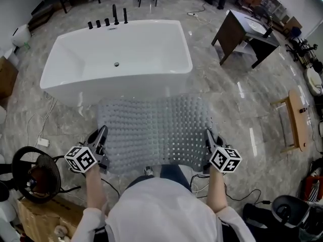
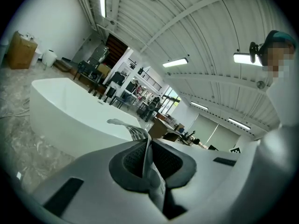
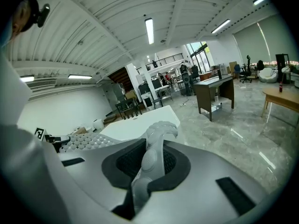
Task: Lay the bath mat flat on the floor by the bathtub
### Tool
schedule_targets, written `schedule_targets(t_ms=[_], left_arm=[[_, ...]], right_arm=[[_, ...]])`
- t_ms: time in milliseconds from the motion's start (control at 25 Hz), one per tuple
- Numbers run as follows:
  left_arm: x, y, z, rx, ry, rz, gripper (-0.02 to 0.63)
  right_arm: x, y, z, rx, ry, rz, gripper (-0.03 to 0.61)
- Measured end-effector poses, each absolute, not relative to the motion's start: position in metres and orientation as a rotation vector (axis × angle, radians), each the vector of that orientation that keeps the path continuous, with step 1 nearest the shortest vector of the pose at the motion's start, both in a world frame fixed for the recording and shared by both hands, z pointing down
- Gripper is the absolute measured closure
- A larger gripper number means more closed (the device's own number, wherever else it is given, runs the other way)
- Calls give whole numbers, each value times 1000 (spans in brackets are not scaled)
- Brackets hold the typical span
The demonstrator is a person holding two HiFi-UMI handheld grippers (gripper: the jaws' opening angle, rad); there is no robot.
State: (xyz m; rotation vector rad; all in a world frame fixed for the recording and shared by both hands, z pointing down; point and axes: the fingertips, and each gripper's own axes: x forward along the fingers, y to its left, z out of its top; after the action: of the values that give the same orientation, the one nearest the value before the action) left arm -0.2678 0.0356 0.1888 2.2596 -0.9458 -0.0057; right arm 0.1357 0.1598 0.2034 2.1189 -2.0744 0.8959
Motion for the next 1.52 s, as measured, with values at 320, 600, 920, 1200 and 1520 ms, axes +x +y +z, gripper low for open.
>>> schedule_targets(t_ms=[320, 600, 920, 1200, 1520], left_arm=[[-241, -8, 198, 2244, -1011, 17, 574], [-227, -56, 219, 2193, -1079, 6, 574], [-216, -94, 259, 2191, -1117, 52, 574], [-213, -112, 289, 2186, -1131, 121, 574], [-201, -134, 324, 2194, -1155, 201, 574]], right_arm=[[160, 101, 218, 2064, -2107, 911, 537], [186, 48, 230, 2064, -2095, 876, 537], [202, 1, 271, 2039, -2036, 812, 537], [213, -15, 301, 2024, -1986, 809, 537], [215, -29, 343, 2011, -1951, 828, 537]])
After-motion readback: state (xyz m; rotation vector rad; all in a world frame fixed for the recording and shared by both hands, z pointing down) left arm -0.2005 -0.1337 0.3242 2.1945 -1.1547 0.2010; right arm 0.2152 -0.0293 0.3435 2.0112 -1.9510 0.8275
